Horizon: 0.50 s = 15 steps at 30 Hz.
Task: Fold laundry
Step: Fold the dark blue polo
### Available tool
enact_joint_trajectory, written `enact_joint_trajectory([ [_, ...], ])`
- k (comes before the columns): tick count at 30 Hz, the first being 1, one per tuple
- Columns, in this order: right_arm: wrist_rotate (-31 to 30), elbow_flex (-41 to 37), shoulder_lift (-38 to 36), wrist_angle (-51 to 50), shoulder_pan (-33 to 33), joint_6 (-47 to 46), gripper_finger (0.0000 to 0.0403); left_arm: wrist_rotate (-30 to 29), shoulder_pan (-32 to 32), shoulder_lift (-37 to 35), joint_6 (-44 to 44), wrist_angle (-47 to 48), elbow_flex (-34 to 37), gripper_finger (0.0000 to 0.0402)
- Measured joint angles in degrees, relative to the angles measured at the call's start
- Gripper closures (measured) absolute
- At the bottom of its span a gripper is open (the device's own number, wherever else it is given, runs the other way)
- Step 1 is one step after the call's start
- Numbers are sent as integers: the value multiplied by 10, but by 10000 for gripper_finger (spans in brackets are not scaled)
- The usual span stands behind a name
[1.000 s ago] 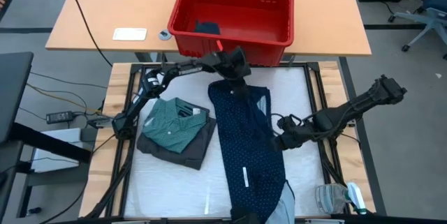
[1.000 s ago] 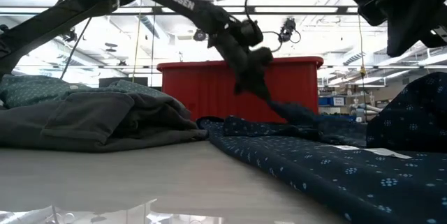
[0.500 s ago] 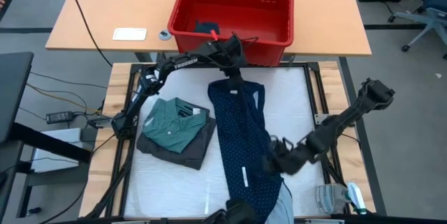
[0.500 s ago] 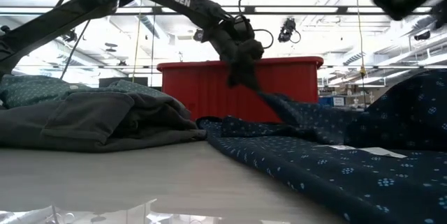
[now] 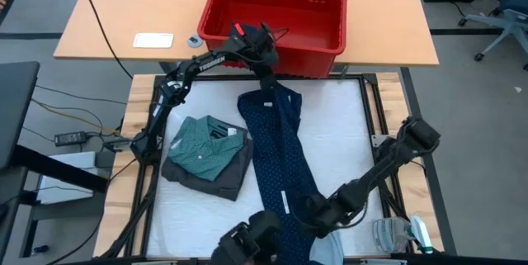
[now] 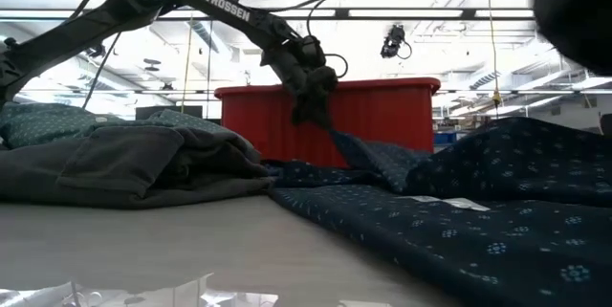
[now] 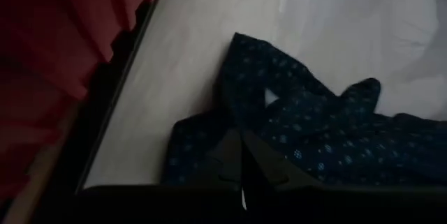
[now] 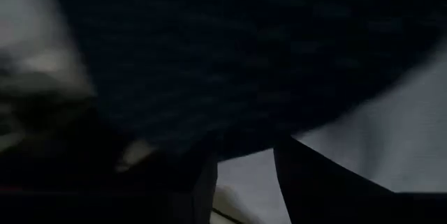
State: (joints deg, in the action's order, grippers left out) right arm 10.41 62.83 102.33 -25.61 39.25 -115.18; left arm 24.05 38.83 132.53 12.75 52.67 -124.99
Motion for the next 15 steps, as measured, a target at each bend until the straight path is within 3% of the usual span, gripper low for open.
enact_joint_trajectory([
  [4, 23, -1, 17, -97, -8, 8, 274, -4, 12, 0, -1, 0, 0, 401],
  [10, -34, -15, -37, -275, -66, 130, 288, -36, 34, 0, -1, 5, 0, 401],
  [15, -41, -42, -134, -289, -86, 205, 286, -42, 50, 1, -11, 19, 0, 401],
])
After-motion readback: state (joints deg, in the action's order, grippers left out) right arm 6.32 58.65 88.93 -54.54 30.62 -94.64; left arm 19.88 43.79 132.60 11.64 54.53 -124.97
